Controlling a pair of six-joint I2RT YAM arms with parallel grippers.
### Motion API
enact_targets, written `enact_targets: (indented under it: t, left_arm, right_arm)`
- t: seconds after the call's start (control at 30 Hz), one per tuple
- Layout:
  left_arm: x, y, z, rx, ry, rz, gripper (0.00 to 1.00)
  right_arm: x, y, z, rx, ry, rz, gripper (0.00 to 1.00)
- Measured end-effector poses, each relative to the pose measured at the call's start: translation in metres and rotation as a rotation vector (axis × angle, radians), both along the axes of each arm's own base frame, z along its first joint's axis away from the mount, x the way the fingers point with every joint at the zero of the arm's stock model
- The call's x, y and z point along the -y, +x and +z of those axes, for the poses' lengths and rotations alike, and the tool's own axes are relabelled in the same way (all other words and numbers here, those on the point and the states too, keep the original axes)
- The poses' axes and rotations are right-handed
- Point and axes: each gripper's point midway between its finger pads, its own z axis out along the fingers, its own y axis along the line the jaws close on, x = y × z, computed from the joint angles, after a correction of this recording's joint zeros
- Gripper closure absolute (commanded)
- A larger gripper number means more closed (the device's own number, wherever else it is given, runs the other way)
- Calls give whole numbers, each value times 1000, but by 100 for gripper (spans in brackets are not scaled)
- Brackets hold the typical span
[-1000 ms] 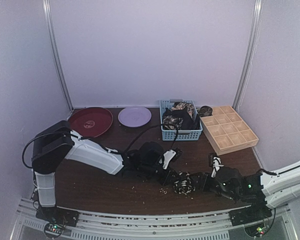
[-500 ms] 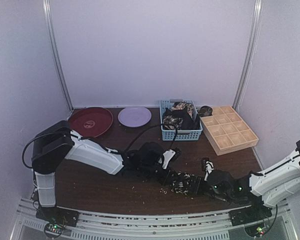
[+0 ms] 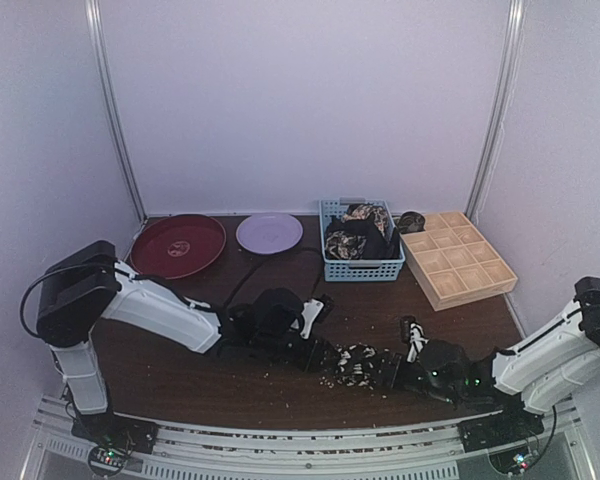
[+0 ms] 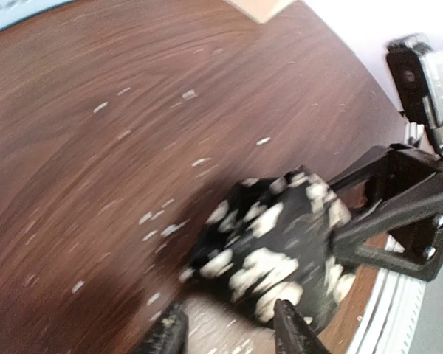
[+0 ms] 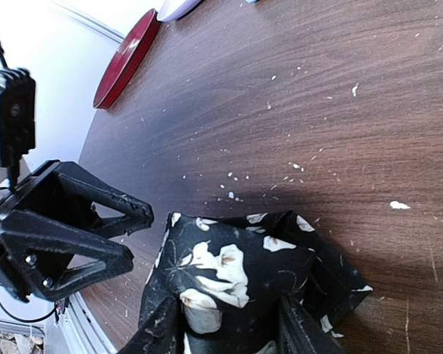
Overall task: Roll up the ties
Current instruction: Roll the tie at the center of the board.
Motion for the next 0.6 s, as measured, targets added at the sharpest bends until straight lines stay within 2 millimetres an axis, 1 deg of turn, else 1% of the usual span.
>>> enact_targets:
  t: [0.1, 0.17, 0.27, 0.4, 0.47, 0.6]
  left_arm:
    - [-22, 2, -9, -50, -6, 59, 41]
    - [-34, 2, -16, -87, -14, 96, 36]
    - [-44, -3, -26, -149, -29, 132, 29]
    - [-34, -4, -17, -200, -115, 147, 21]
    - [-27, -4, -14, -229, -160, 150, 21]
    - [-16, -5, -16, -296, -230, 155, 20]
  right_arm:
    - [-4, 0, -1, -4, 14, 11, 56]
    - [-6, -1, -1, -9, 23, 20, 56]
    - [-10, -2, -3, -13, 35, 30, 57]
    - [-13, -1, -3, -17, 55, 35, 59]
    - [-14, 0, -3, -19, 62, 35, 59]
    - [-15, 1, -3, -20, 73, 40, 61]
